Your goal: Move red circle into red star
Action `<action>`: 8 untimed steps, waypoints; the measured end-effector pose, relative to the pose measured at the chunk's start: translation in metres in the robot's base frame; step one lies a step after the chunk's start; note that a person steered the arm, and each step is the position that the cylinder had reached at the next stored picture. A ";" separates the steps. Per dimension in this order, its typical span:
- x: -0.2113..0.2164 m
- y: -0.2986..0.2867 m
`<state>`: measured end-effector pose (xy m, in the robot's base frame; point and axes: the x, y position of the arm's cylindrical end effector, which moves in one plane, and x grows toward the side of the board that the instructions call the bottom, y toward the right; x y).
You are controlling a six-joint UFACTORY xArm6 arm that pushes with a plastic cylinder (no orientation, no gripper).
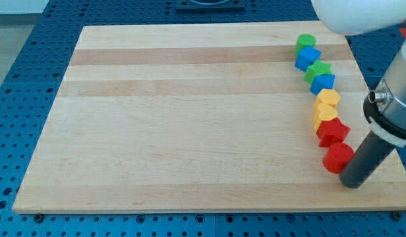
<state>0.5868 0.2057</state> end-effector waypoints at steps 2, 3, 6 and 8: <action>0.005 -0.029; -0.016 -0.029; -0.011 -0.047; -0.025 -0.111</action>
